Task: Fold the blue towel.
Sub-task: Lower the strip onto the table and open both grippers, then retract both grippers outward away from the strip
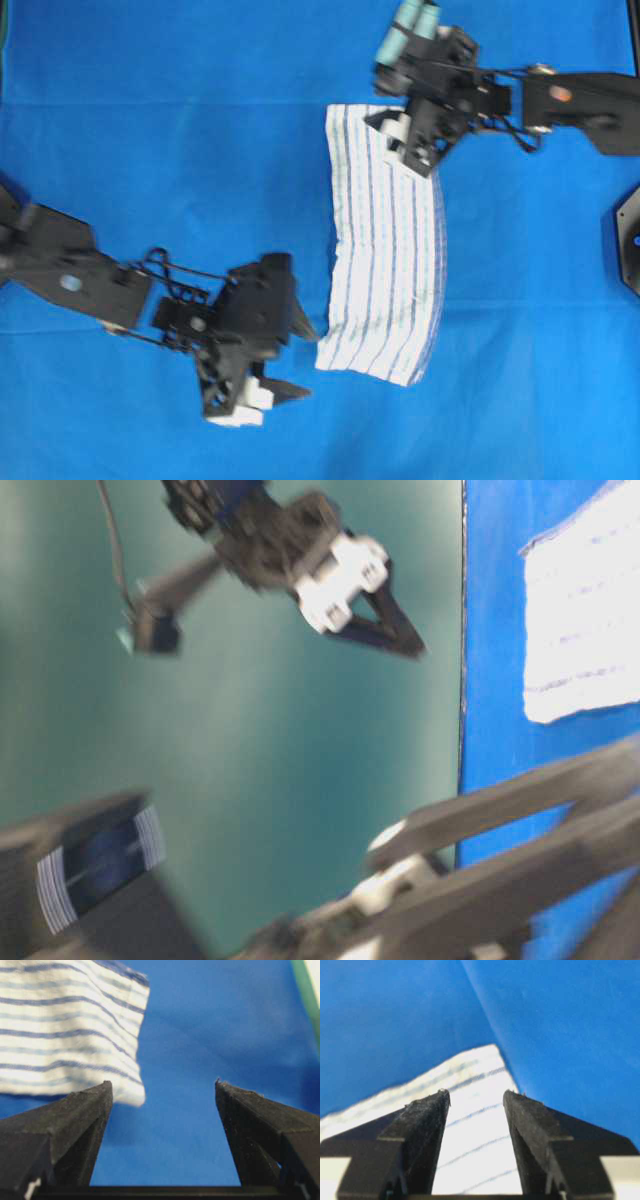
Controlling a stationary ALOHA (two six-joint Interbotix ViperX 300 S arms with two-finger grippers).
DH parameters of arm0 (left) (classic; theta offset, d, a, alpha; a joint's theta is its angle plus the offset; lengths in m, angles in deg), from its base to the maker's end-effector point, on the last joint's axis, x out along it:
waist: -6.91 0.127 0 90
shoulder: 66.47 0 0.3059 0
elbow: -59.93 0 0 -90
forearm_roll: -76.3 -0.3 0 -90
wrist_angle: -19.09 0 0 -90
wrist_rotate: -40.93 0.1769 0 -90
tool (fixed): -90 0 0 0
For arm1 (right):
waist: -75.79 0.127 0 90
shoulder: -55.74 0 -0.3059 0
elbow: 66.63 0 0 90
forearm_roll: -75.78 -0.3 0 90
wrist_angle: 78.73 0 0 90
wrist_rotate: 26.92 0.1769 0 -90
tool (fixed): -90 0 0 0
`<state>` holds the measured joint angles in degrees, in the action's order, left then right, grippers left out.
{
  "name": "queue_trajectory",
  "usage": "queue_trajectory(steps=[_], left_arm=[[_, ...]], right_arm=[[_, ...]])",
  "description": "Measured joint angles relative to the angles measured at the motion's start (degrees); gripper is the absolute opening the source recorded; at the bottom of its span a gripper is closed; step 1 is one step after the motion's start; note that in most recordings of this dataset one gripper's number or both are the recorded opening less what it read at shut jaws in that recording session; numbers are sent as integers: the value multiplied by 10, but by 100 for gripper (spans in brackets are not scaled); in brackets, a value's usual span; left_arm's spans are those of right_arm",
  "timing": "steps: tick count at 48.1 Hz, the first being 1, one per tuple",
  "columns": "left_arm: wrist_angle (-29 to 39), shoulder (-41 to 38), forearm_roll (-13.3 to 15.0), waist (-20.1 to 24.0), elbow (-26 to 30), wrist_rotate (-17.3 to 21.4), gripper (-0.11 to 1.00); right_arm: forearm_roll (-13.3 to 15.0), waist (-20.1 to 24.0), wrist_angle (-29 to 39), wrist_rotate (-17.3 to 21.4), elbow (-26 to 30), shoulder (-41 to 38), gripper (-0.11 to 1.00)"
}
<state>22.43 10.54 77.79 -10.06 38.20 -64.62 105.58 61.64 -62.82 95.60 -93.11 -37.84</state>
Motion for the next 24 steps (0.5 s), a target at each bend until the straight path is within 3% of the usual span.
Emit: queue_trajectory(steps=[14, 24], left_arm=[[-5, 147, 0, 53, -84, 33, 75], [-70, 222, 0, 82, -140, 78, 75]], right_arm=[[-10, 83, -9, 18, -110, 192, 53], [-11, 120, -18, 36, -167, 302, 53]])
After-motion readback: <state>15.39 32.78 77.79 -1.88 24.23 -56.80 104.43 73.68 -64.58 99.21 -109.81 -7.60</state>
